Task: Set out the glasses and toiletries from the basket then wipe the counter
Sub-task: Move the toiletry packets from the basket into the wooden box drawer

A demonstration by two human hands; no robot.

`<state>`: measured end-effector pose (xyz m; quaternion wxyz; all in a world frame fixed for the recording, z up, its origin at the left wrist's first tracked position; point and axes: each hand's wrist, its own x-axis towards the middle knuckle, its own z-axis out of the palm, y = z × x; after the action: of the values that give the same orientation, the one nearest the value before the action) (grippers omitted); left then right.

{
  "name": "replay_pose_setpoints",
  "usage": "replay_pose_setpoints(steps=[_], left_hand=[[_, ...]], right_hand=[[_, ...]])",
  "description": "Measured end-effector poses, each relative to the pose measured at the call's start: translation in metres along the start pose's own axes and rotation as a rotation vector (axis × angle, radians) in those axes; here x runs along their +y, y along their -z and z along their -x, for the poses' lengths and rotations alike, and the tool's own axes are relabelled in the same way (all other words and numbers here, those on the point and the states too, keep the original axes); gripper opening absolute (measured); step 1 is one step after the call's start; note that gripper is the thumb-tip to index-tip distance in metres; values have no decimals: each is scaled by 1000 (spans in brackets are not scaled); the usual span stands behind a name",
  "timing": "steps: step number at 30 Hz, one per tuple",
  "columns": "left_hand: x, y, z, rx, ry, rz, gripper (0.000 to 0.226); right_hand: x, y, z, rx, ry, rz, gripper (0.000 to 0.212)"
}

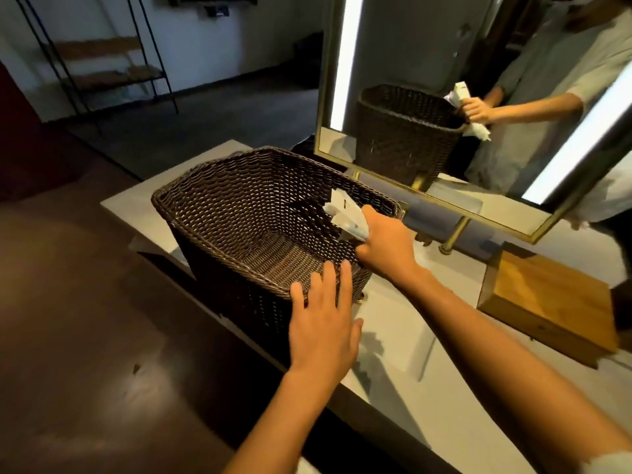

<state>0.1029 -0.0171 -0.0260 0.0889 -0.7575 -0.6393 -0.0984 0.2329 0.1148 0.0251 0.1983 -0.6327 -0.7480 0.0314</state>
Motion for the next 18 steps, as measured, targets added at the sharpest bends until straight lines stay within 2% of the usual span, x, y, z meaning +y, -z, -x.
replay_pose_setpoints(steps=[5,9,12,15,18], left_hand=[[3,-6,0,29,21,-62,98],[29,-6,-10,38,106,-35,97],[71,-8,-25,13,70,2,89],[114,-18,-44,-110,-6,67,80],[169,-40,-63,-386,-46,375,67]], right_hand=[[37,17,16,-32,68,-325,29],[121,16,42,-113,19,-209,22],[212,17,67,-228,-125,-119,22],[297,24,91,-282,-279,-93,21],[369,34,105,-261,-462,-51,21]])
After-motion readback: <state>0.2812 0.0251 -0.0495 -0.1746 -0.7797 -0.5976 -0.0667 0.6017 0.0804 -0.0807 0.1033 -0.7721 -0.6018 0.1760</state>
